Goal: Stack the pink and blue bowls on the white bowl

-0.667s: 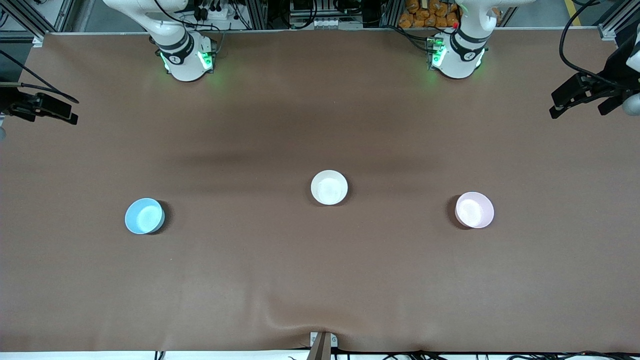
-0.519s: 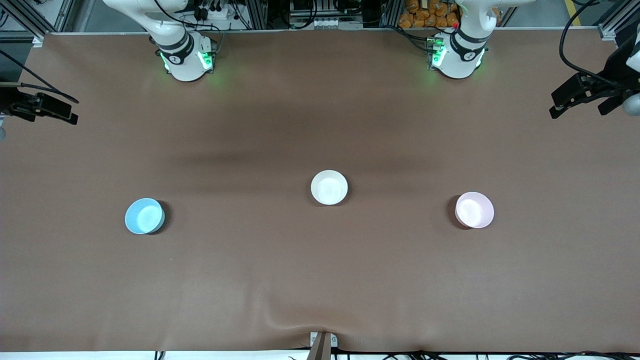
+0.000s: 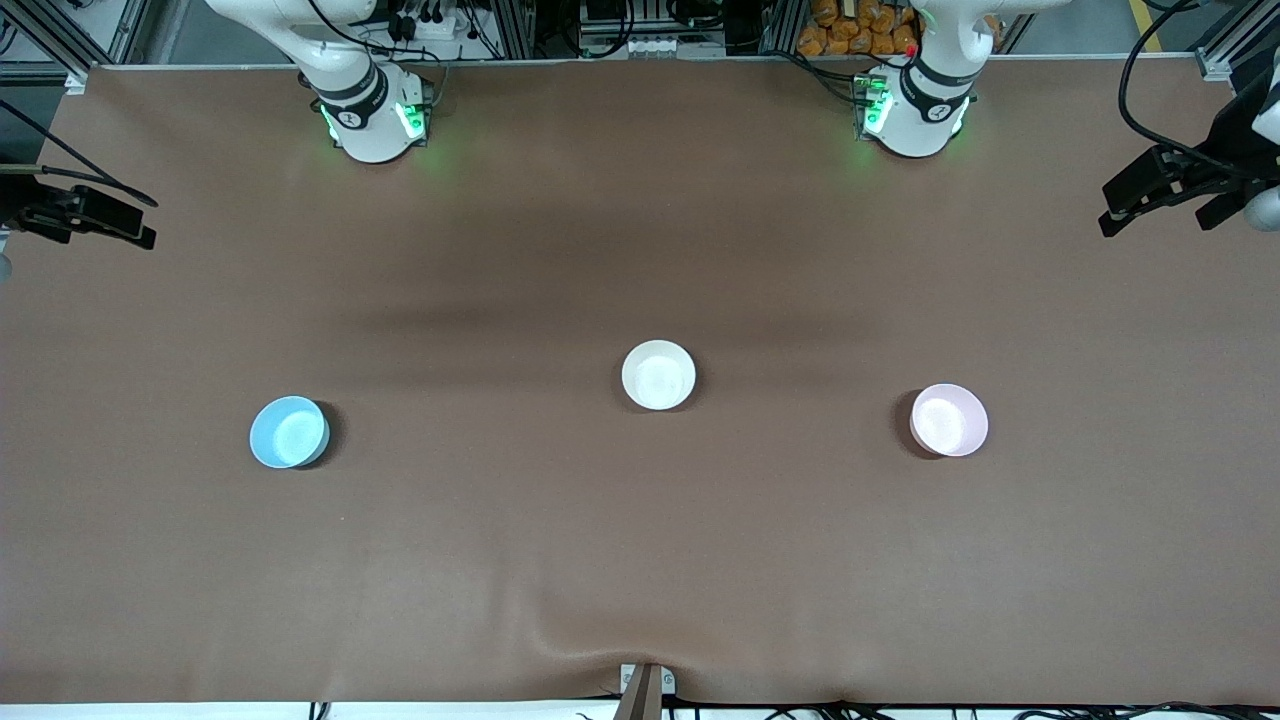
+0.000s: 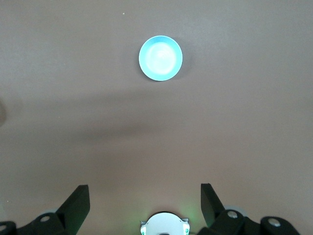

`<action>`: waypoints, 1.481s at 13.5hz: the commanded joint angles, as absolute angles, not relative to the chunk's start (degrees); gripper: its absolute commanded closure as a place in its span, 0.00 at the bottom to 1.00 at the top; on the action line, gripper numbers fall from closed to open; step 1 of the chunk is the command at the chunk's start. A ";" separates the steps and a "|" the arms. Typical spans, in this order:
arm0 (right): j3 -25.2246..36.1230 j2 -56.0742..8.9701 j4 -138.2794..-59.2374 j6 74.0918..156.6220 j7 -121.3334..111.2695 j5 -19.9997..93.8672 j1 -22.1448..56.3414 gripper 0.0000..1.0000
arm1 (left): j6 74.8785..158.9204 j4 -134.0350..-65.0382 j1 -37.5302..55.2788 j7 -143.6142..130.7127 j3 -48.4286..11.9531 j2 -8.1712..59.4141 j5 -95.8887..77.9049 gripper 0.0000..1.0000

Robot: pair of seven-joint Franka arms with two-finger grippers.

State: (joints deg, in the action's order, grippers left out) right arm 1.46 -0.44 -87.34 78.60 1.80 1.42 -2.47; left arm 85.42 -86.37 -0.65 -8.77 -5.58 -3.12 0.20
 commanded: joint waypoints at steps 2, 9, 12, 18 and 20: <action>1.32 0.44 -87.80 78.57 1.85 2.02 -2.90 0.00 | 84.02 -86.13 -1.14 -5.71 -5.36 -3.34 -0.26 0.00; 1.32 0.44 -87.71 78.57 1.85 2.02 -2.90 0.00 | 84.02 -86.66 -1.93 -5.63 -5.45 -3.34 -0.53 0.00; 1.32 0.44 -87.72 78.57 1.85 2.02 -2.90 0.00 | 84.02 -86.66 -1.93 -5.63 -5.45 -2.82 -0.53 0.00; 1.32 0.44 -87.80 78.57 1.85 2.02 -2.90 0.00 | 84.64 -87.01 -3.16 -5.54 -5.45 -1.32 -0.70 0.00; 1.32 0.44 -87.80 78.57 1.85 2.02 -2.90 0.00 | 85.51 -87.80 -3.25 -5.54 -5.45 -0.79 -0.70 0.00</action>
State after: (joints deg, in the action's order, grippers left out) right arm 1.46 -0.43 -87.34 78.60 1.80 1.42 -2.47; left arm 84.88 -87.22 -2.79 -6.72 -5.41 -0.93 0.20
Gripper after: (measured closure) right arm 0.000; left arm 0.000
